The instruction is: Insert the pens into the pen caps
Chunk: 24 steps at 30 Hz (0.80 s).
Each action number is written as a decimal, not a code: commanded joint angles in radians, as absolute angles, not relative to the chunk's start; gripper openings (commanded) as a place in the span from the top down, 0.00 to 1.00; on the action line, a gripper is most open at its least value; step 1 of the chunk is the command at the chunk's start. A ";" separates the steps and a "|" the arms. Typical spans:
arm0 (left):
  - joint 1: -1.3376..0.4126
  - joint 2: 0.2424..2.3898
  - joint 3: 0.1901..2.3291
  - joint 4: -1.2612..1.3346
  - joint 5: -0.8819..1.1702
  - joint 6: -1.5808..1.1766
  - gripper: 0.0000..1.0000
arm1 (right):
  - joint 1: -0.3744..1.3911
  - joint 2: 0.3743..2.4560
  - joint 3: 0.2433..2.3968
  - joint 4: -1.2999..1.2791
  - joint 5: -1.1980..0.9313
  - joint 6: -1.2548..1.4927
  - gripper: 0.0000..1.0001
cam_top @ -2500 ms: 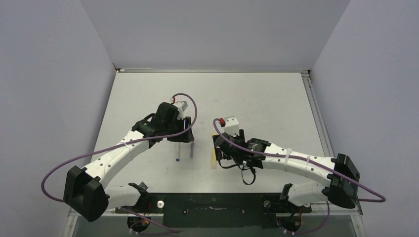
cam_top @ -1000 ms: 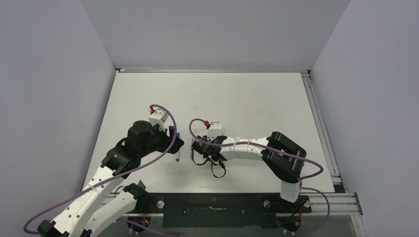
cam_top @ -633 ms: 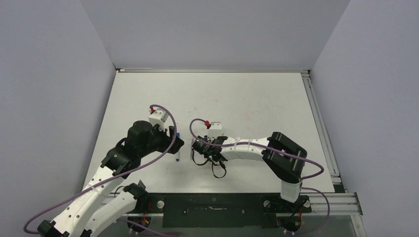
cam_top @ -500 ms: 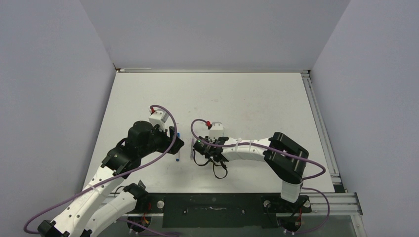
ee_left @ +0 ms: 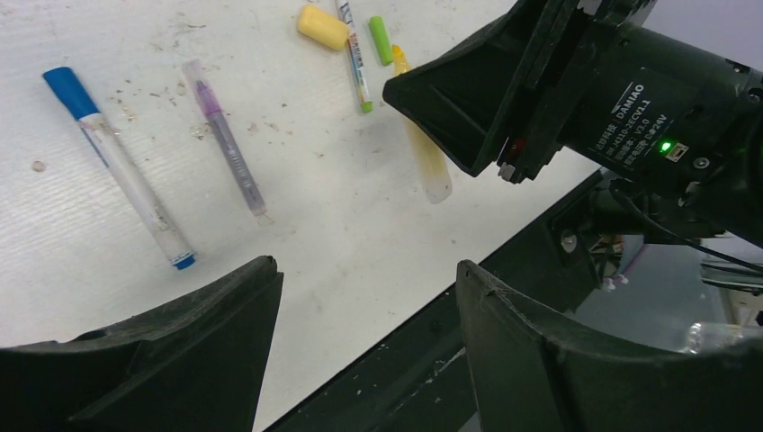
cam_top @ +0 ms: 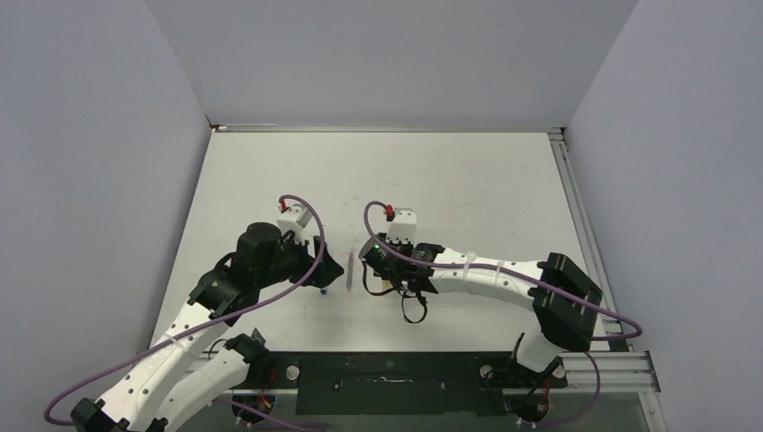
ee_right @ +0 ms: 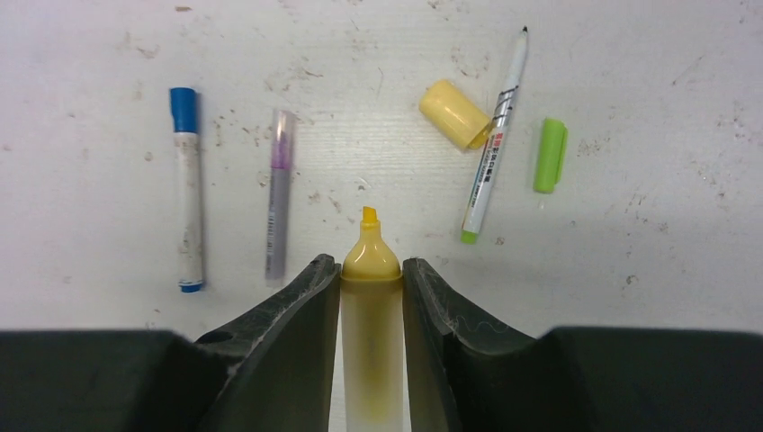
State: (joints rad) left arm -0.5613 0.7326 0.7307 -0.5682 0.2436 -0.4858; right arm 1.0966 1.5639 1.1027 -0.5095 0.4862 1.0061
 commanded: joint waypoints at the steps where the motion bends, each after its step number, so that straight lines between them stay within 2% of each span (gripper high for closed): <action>1: -0.561 0.715 0.735 -0.465 0.337 -0.551 0.31 | 1.121 1.489 1.172 -0.497 0.546 0.965 0.95; 10: -0.561 0.751 0.686 -0.320 0.456 -0.666 0.30 | 1.160 1.422 1.250 -0.468 0.607 0.926 0.95; 24: -0.561 0.838 0.646 -0.107 0.505 -0.830 0.31 | 1.193 1.393 1.296 -0.389 0.606 0.894 0.95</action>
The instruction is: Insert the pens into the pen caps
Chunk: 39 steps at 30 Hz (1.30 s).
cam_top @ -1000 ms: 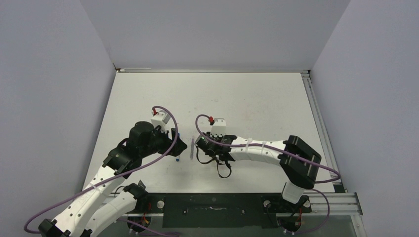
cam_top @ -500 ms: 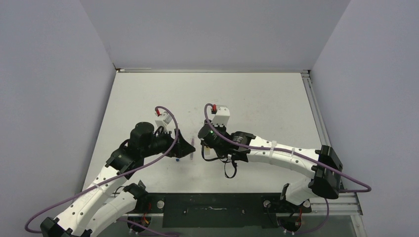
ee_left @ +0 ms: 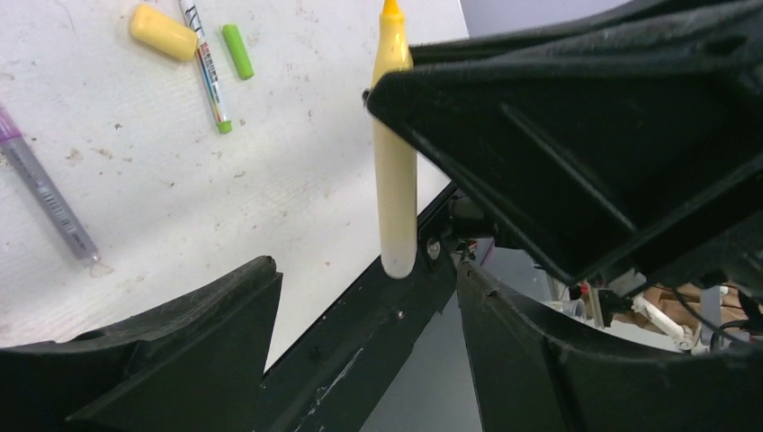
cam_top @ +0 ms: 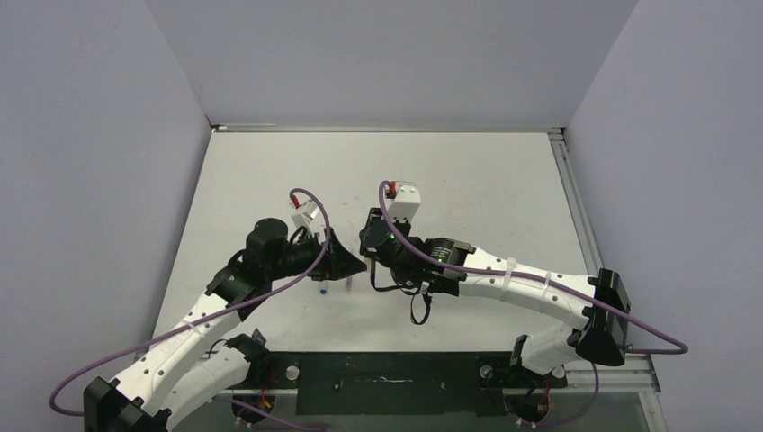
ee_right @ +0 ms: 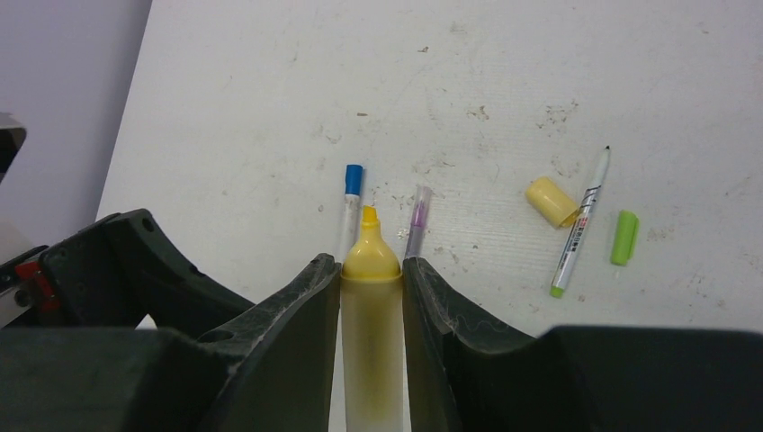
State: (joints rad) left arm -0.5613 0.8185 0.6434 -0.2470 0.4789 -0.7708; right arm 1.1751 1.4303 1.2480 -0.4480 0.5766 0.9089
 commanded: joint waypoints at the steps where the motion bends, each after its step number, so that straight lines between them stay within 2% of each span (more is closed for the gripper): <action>1: -0.561 0.845 0.645 -0.095 0.506 -0.838 0.31 | 1.197 1.394 1.298 -0.384 0.607 0.894 0.95; 8: -0.561 0.884 0.640 -0.048 0.501 -0.858 0.34 | 1.216 1.398 1.305 -0.363 0.601 0.900 0.95; 20: -0.561 0.907 0.591 0.121 0.512 -0.959 0.51 | 1.226 1.410 1.315 -0.362 0.583 0.914 0.95; 26: -0.561 0.908 0.584 0.165 0.524 -0.985 0.67 | 1.224 1.419 1.306 -0.371 0.568 0.929 0.95; 34: -0.561 0.910 0.575 0.195 0.552 -0.992 1.00 | 1.225 1.406 1.295 -0.380 0.568 0.933 0.95; 39: -0.560 0.893 0.579 0.174 0.541 -0.969 1.00 | 1.224 1.393 1.285 -0.382 0.564 0.929 0.94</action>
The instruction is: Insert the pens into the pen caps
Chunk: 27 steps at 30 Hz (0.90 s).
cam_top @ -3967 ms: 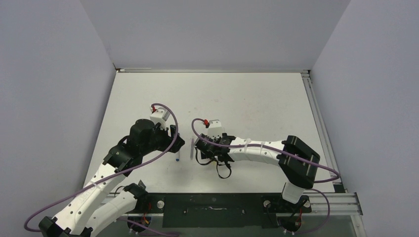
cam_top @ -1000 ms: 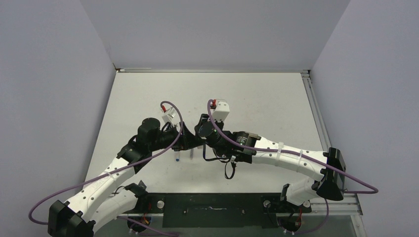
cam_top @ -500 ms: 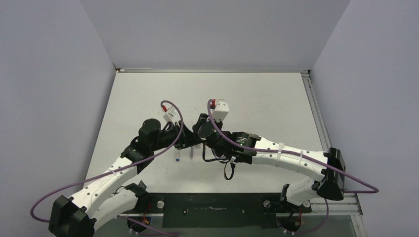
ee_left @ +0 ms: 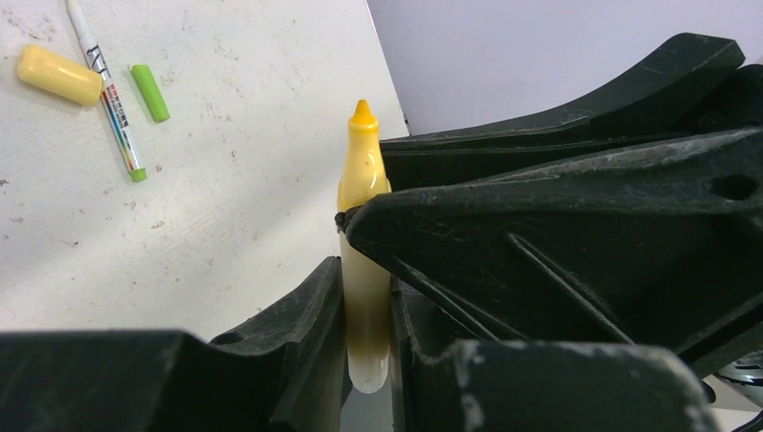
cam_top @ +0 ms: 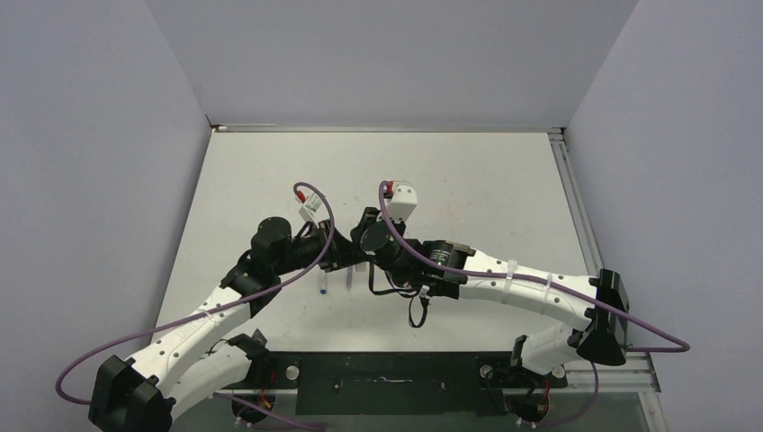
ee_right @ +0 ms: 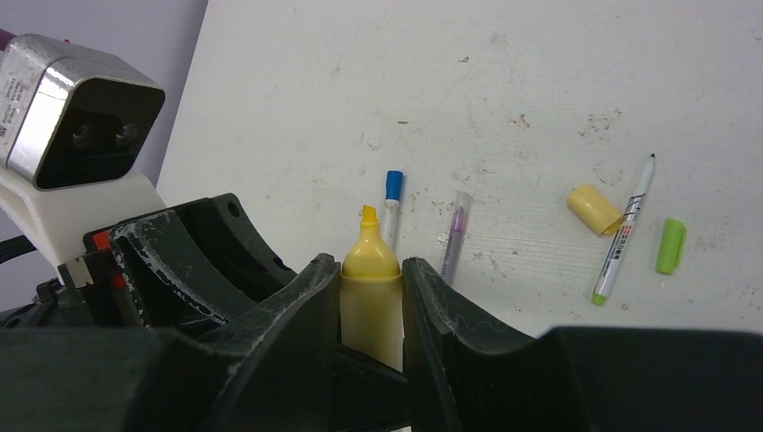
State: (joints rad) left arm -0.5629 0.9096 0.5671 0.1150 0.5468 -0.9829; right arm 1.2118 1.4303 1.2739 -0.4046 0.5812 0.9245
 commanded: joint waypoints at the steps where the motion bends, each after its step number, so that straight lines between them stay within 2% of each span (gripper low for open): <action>1: -0.560 0.888 0.583 0.161 0.536 -0.953 1.00 | 1.222 1.389 1.285 -0.383 0.564 0.925 0.92; 5: -0.557 0.874 0.601 0.087 0.507 -0.894 1.00 | 1.200 1.377 1.301 -0.411 0.552 0.897 0.75; 12: -0.516 0.852 0.618 -0.045 0.497 -0.798 1.00 | 1.155 1.334 1.312 -0.475 0.528 0.815 0.53; 20: -0.395 0.845 0.653 -0.198 0.551 -0.682 1.00 | 1.022 1.310 1.287 -0.514 0.343 0.673 0.45; 27: -0.377 0.804 0.723 -0.346 0.582 -0.533 1.00 | 0.897 1.369 1.309 -0.589 0.125 0.459 0.37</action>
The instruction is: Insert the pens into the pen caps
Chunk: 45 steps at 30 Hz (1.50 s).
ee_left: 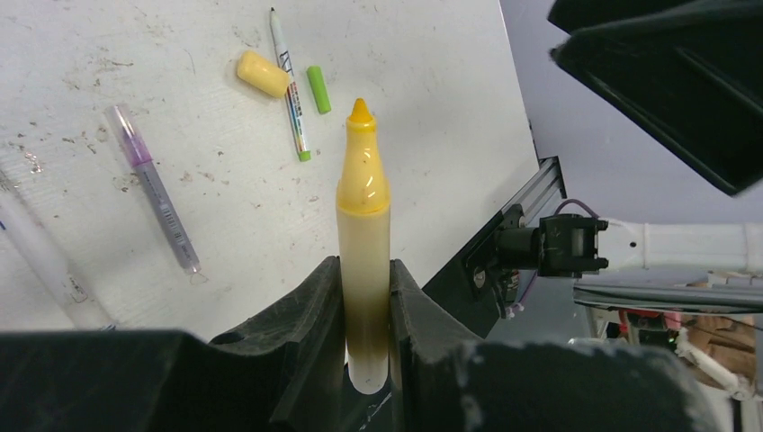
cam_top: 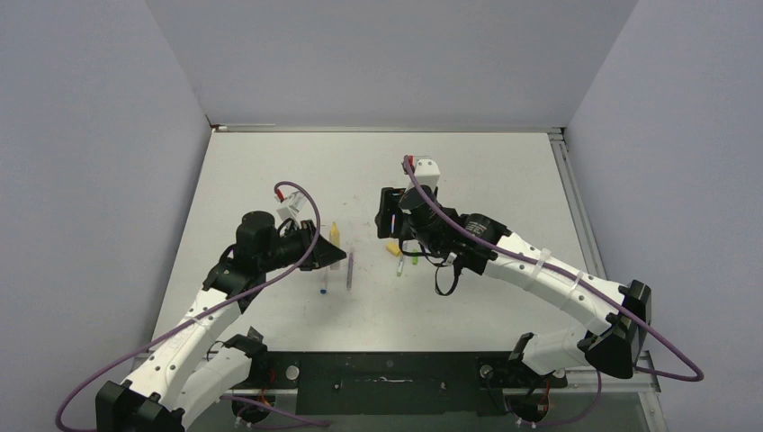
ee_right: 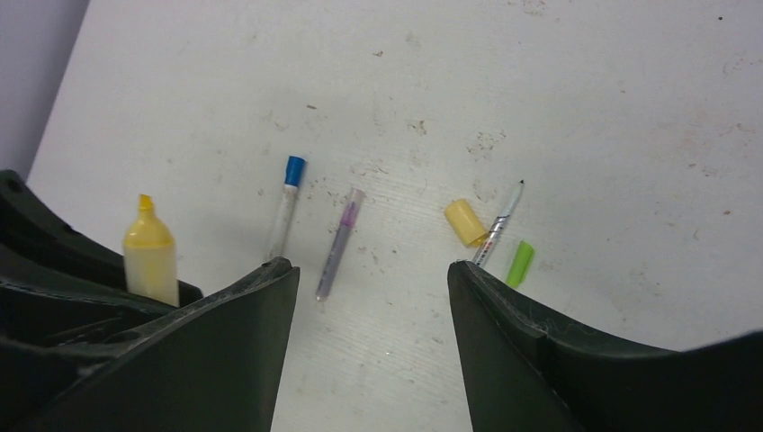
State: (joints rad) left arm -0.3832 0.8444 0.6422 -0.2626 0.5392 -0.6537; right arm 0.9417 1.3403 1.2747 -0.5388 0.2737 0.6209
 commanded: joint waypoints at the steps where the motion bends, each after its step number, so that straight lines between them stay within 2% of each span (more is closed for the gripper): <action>1: -0.377 0.794 0.729 -0.362 0.588 -0.517 1.00 | 0.887 1.376 1.309 -0.596 0.111 0.429 0.37; 12: -0.377 0.708 0.750 -0.428 0.698 -0.402 1.00 | 0.765 1.551 1.383 -0.625 -0.067 0.242 0.37; 21: -0.383 0.655 0.696 -0.364 0.757 -0.417 1.00 | 0.755 1.758 1.515 -0.681 -0.143 0.135 0.39; 45: -0.400 0.655 0.679 -0.347 0.743 -0.425 1.00 | 0.757 2.067 1.591 -0.690 -0.026 0.078 0.47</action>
